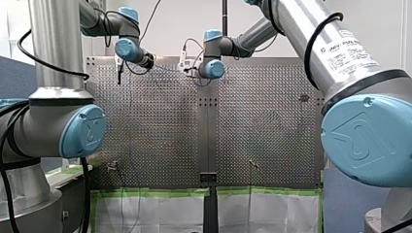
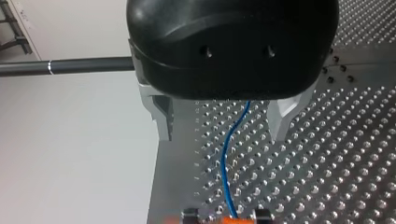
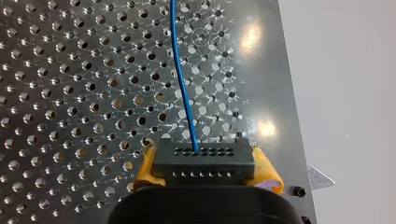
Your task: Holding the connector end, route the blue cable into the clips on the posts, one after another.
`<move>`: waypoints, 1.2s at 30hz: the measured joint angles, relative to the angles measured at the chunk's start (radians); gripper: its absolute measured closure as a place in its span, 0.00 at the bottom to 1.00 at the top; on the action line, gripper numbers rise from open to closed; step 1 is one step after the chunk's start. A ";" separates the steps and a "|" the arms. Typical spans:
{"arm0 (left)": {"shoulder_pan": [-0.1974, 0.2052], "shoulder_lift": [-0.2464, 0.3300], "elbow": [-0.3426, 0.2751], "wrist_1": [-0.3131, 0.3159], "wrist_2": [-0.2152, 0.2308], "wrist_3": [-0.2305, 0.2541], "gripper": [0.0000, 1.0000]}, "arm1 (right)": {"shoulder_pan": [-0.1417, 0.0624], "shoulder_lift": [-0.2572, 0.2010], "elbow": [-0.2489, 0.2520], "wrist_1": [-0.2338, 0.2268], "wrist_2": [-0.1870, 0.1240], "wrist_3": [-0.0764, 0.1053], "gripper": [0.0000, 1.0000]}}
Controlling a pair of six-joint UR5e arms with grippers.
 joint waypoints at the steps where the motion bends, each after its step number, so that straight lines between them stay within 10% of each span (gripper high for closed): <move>1: -0.001 -0.005 0.000 0.006 -0.003 0.000 0.00 | 0.000 0.000 0.000 0.000 0.000 0.000 1.00; 36: -0.039 -0.097 0.068 0.069 -0.090 -0.010 0.00 | 0.001 0.002 0.000 0.003 -0.003 0.000 1.00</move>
